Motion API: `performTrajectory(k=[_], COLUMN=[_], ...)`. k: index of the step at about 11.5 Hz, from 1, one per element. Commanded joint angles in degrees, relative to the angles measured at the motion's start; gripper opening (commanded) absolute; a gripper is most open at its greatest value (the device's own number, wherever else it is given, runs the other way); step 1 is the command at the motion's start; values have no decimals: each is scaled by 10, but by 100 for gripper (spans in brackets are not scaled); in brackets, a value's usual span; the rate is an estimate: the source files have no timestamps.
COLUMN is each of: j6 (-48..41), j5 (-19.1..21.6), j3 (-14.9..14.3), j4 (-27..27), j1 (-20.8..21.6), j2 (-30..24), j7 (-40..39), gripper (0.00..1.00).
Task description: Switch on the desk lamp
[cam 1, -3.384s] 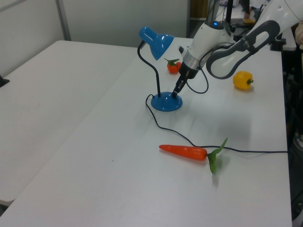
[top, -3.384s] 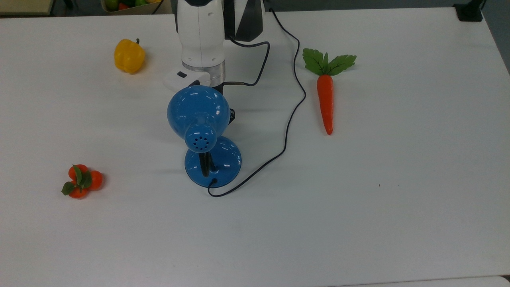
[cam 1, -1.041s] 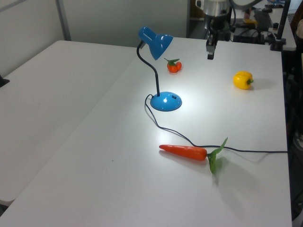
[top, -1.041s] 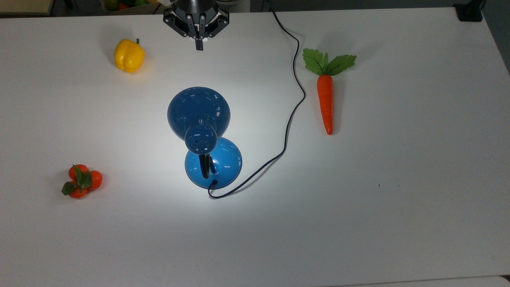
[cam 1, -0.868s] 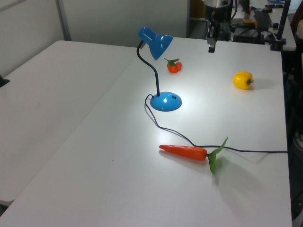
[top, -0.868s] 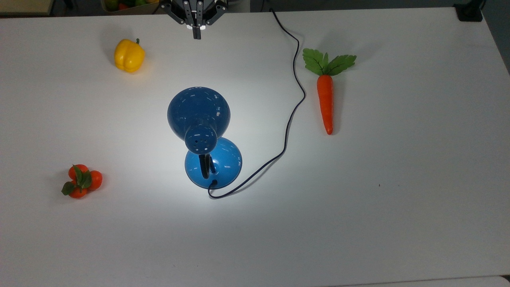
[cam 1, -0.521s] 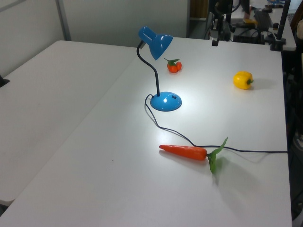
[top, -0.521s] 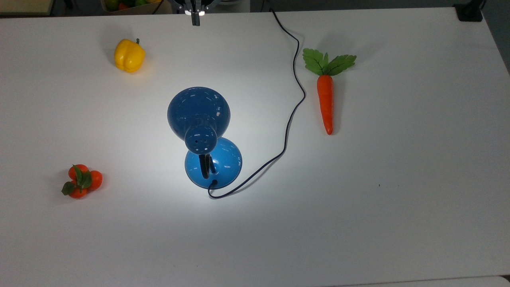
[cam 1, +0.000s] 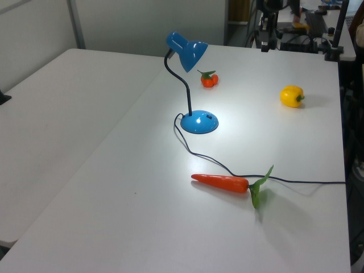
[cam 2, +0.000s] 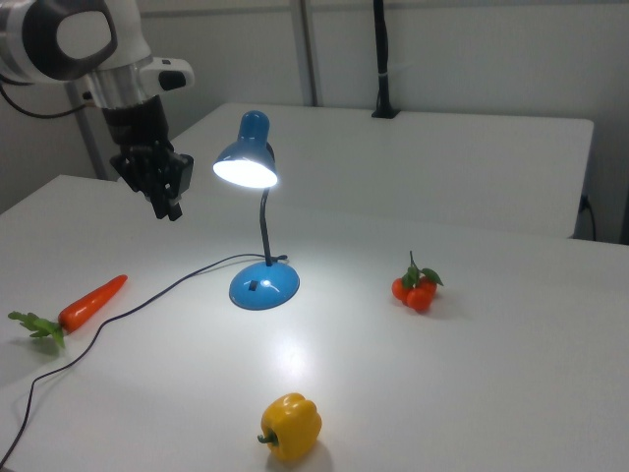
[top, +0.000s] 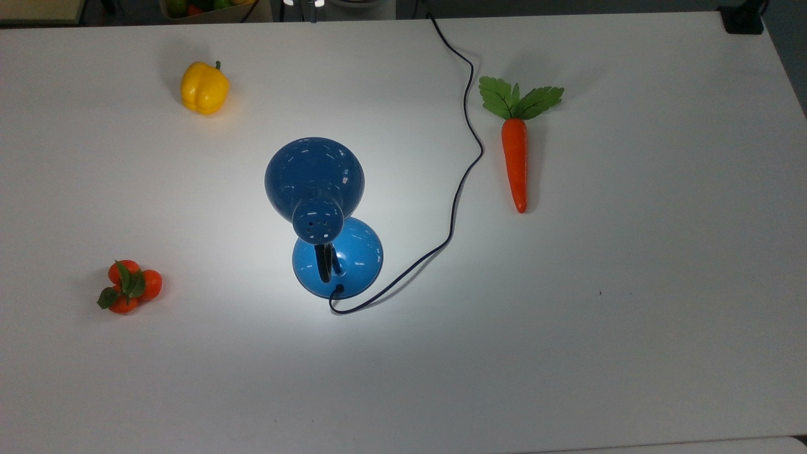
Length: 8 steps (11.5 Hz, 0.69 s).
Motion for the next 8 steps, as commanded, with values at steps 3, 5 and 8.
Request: performTrajectory(k=[3,5,8], j6=[-29,-31,-48], j5=[-8,-9,-9], j3=[-6,-6,-8], j4=[13,23,24], j1=[-5,-15,-20], j2=[-5,-5,-5], j7=[2,2,3], gripper=[100,100,100])
